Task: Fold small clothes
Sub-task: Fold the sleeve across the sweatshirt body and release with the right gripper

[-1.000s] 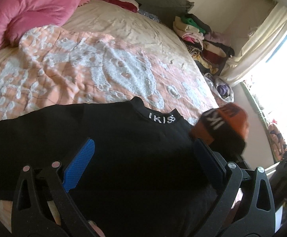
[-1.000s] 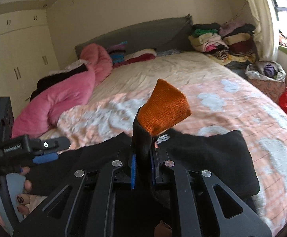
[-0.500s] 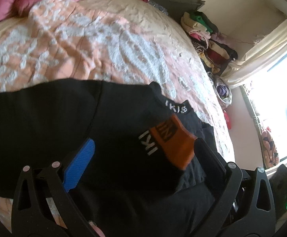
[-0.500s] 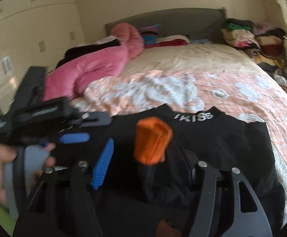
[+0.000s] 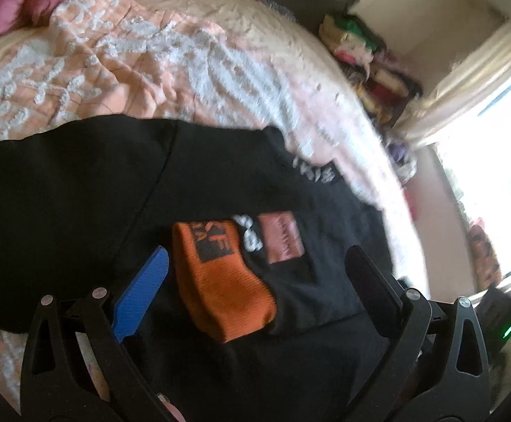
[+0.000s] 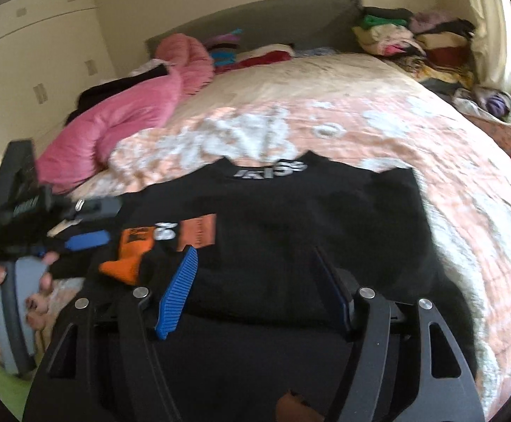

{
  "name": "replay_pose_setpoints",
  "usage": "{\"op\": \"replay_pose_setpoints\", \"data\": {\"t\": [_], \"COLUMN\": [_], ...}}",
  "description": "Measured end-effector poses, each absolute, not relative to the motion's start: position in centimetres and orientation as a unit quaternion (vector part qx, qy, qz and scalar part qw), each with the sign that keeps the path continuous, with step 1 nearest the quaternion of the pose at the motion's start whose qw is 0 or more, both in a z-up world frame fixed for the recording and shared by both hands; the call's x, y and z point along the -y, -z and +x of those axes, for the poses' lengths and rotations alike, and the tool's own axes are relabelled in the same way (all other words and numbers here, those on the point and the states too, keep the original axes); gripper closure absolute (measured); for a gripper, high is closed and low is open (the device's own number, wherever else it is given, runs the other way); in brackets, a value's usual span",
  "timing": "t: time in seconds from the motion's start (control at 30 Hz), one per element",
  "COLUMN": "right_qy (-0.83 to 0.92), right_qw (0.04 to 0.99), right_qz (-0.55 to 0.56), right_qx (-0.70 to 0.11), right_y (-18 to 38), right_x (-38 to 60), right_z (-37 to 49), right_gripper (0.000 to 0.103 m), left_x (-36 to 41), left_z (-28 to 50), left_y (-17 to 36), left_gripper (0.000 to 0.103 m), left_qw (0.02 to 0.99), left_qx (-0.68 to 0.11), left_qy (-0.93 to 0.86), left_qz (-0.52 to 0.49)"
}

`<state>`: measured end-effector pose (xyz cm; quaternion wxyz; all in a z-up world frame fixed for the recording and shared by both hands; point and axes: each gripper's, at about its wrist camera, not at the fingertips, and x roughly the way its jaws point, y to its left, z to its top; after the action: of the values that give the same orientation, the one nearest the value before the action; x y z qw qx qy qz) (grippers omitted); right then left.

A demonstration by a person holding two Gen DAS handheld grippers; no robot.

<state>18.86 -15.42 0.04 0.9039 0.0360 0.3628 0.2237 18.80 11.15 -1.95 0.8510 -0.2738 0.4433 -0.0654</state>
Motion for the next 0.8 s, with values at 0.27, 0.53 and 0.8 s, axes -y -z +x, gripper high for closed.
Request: {"op": "replay_pose_setpoints", "data": {"t": [0.27, 0.53, 0.8], "right_qy": [-0.175, -0.194, -0.212], "right_qw": [0.9, 0.901, 0.902], "right_qz": [0.057, 0.06, 0.038], "right_qx": [-0.394, -0.382, -0.373], "right_y": [1.2, 0.0, -0.7], "right_x": [18.1, 17.7, 15.7], "right_z": [20.3, 18.9, 16.9], "right_gripper": [0.034, 0.017, 0.004], "left_x": [-8.2, -8.2, -9.0], "left_z": [18.3, 16.8, 15.3], "left_y": [4.9, 2.5, 0.2], "left_gripper": [0.031, 0.033, 0.013], "left_qw": [0.868, 0.889, 0.9], "left_qx": [-0.481, -0.448, -0.422], "left_qy": [0.003, -0.01, -0.007], "left_qz": [-0.12, -0.095, -0.11]}}
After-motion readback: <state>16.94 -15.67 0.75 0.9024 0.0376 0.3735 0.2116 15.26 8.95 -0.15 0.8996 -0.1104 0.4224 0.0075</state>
